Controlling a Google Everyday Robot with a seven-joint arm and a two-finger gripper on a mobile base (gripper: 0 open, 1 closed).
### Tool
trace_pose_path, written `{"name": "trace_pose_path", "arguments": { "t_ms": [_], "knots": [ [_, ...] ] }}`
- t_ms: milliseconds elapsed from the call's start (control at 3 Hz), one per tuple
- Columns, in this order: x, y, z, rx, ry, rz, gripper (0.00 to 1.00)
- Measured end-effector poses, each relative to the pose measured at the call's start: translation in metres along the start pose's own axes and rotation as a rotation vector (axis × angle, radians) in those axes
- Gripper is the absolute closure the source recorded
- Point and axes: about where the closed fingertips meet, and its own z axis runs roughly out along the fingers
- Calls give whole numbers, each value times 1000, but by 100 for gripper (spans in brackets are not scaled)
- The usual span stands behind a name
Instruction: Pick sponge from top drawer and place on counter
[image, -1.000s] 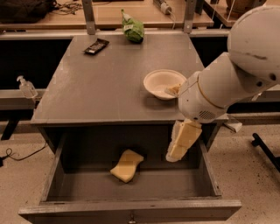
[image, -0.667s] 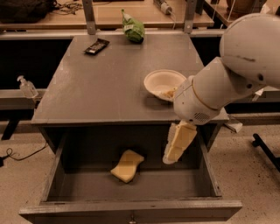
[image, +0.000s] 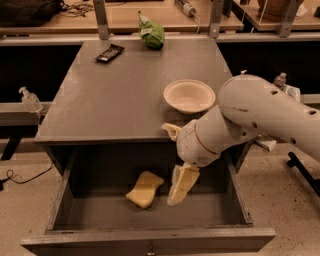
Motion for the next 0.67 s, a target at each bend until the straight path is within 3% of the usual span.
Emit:
{"name": "trace_pose_path", "arguments": {
  "t_ms": [333,667],
  "knots": [
    [0,0,-1,1,-1,0,0],
    [-2,-5,-13,28,-20,4,17]
  ]
}}
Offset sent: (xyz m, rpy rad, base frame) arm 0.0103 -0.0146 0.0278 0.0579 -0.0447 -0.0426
